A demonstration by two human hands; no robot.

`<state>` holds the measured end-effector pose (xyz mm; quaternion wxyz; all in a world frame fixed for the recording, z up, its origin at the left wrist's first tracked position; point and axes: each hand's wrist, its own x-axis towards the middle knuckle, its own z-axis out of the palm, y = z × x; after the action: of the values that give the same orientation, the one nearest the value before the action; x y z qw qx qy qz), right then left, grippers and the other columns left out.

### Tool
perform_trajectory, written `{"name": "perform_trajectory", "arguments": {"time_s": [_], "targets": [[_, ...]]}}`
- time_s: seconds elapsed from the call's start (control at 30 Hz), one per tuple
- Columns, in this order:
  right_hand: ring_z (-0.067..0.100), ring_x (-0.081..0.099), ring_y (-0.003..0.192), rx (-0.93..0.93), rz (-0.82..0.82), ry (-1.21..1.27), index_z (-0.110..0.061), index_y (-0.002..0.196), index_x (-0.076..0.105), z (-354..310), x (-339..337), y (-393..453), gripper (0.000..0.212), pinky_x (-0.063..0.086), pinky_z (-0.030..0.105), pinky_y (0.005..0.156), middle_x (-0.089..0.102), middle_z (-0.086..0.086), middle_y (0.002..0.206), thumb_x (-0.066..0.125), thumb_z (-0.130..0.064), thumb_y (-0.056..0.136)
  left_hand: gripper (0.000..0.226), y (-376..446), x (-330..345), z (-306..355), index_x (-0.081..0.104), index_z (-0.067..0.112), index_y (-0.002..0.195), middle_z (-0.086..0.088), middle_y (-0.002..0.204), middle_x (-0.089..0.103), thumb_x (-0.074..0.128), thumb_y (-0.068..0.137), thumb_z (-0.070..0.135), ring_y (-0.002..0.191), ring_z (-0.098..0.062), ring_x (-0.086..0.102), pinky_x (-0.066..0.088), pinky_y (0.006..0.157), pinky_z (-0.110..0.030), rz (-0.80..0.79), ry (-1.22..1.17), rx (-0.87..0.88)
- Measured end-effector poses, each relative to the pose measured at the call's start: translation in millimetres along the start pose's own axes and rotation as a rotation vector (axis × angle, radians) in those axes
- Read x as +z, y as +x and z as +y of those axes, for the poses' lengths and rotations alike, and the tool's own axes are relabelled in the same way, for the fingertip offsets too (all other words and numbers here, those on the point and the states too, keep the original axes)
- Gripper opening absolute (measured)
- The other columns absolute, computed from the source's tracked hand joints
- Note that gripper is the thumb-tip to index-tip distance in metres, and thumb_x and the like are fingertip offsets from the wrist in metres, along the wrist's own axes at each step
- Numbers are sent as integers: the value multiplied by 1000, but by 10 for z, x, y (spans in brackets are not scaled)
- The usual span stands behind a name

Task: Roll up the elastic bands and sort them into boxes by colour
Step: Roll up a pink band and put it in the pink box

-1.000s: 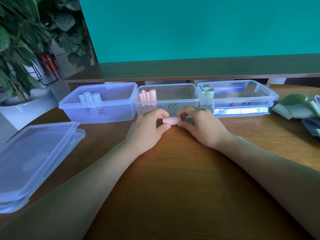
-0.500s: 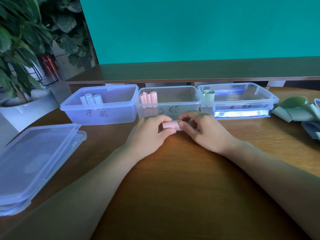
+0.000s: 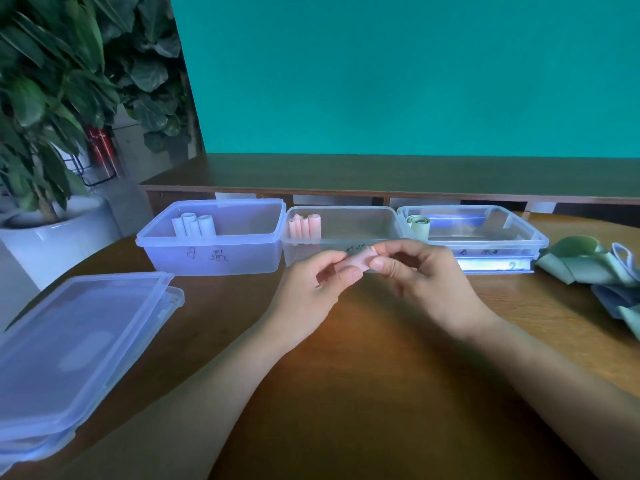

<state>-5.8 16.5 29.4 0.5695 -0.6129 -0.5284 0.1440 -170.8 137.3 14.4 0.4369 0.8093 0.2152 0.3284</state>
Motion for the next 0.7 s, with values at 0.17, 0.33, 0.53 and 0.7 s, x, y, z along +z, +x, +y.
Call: {"name": "perform_trajectory", "arguments": {"time_s": [0.17,0.33,0.53,0.7], "targets": [[13,61,59,-42,7,2,-15,99,77,-182,43,338,11,52,21,60,71,8,77,72,-20,90,37,73,-2,-5,61,36,130,16,104,68,58,95,50,92,-11,66,50,64,-18,228,-81,45],[16,69,61,-17,43,-191,-15,98,79,-246,26,896,22,55,26,66,75,3,76,77,-34,87,45,177,-47,-72,52,36,134,7,107,71,51,93,55,92,-16,68,52,69,-22,403,-64,36],[20,70,73,122,-162,-615,-33,72,79,-132,65,1446,10,57,22,71,77,5,85,80,-38,80,39,261,-34,-133,54,32,132,11,104,72,52,97,48,88,-15,70,60,78,-31,425,55,39],[19,74,80,192,-245,-741,-12,95,79,26,275,1628,16,60,32,81,77,7,87,73,-26,92,35,306,-35,-179,56,30,133,5,103,73,59,99,35,89,-13,69,60,81,-39,437,62,-39]]}}
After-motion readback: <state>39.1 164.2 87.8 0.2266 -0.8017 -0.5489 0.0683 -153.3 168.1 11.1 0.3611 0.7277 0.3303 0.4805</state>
